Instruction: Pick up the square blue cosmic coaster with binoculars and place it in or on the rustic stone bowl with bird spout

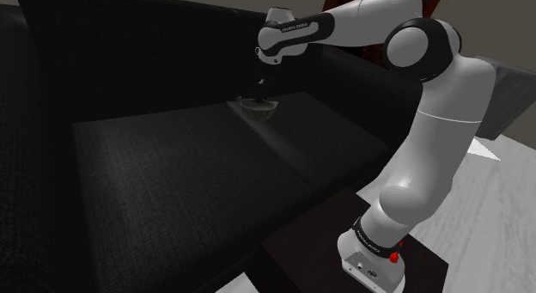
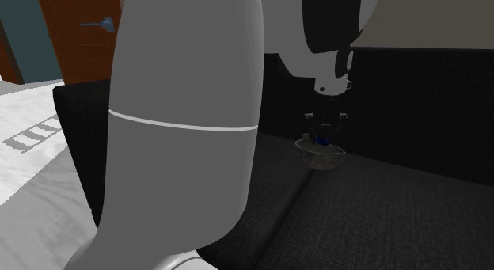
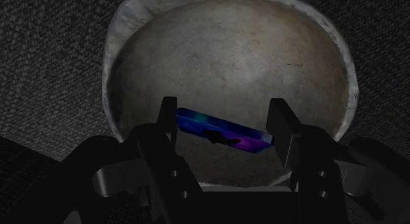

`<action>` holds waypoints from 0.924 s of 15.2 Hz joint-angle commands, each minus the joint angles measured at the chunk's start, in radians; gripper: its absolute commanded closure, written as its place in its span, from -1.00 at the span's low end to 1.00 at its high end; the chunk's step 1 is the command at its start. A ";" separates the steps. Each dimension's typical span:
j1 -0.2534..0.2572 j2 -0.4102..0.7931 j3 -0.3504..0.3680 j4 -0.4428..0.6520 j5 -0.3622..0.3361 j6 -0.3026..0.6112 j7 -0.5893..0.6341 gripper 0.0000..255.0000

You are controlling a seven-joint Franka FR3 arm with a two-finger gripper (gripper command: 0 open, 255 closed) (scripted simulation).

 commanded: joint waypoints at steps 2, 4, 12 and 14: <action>0.000 0.000 0.000 -0.001 0.000 0.001 0.000 1.00; 0.000 0.000 0.000 -0.001 0.000 0.001 0.000 1.00; 0.000 -0.009 0.000 0.020 0.000 -0.029 0.000 -1.00; 0.000 -0.025 0.000 0.066 0.001 -0.091 0.000 -1.00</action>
